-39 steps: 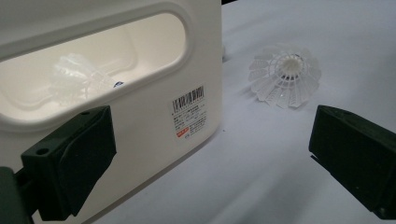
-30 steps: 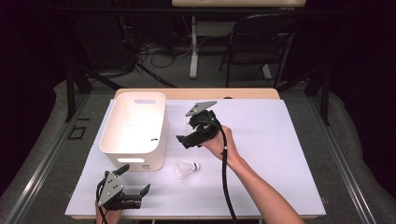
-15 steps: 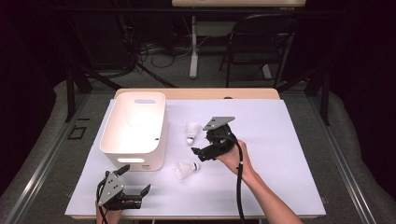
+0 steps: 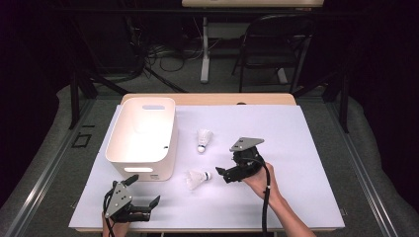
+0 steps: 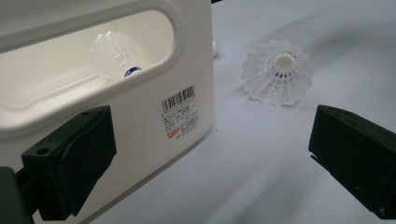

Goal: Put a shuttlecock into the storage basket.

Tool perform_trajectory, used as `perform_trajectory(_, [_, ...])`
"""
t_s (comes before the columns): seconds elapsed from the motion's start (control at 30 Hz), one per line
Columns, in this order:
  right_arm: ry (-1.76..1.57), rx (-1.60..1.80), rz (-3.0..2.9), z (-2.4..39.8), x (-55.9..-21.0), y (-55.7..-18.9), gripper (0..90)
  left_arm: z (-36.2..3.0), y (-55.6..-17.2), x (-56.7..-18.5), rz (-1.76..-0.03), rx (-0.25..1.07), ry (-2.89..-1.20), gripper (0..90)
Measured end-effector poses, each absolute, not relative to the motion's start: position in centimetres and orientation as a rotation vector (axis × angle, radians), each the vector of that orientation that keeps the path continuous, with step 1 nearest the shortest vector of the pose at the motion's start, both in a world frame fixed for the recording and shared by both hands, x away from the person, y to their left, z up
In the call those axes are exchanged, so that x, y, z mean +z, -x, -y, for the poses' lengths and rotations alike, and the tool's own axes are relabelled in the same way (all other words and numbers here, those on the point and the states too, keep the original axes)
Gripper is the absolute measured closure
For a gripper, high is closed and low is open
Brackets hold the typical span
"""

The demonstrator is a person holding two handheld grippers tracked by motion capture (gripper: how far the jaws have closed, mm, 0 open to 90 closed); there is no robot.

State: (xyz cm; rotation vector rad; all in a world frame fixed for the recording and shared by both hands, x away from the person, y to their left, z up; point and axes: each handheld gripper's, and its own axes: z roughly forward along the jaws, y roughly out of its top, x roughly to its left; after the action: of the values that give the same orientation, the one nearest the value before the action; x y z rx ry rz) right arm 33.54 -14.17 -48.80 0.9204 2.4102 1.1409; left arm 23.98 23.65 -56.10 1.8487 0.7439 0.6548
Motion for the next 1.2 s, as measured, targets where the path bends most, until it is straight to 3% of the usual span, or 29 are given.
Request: perform_trajectory(1.2, [-1.029, 1.073, -2.364, 18.3, -53.0, -29.7, 5.3, -23.3, -23.9, -56.2, -0.719, 0.617, -1.878, 0.6])
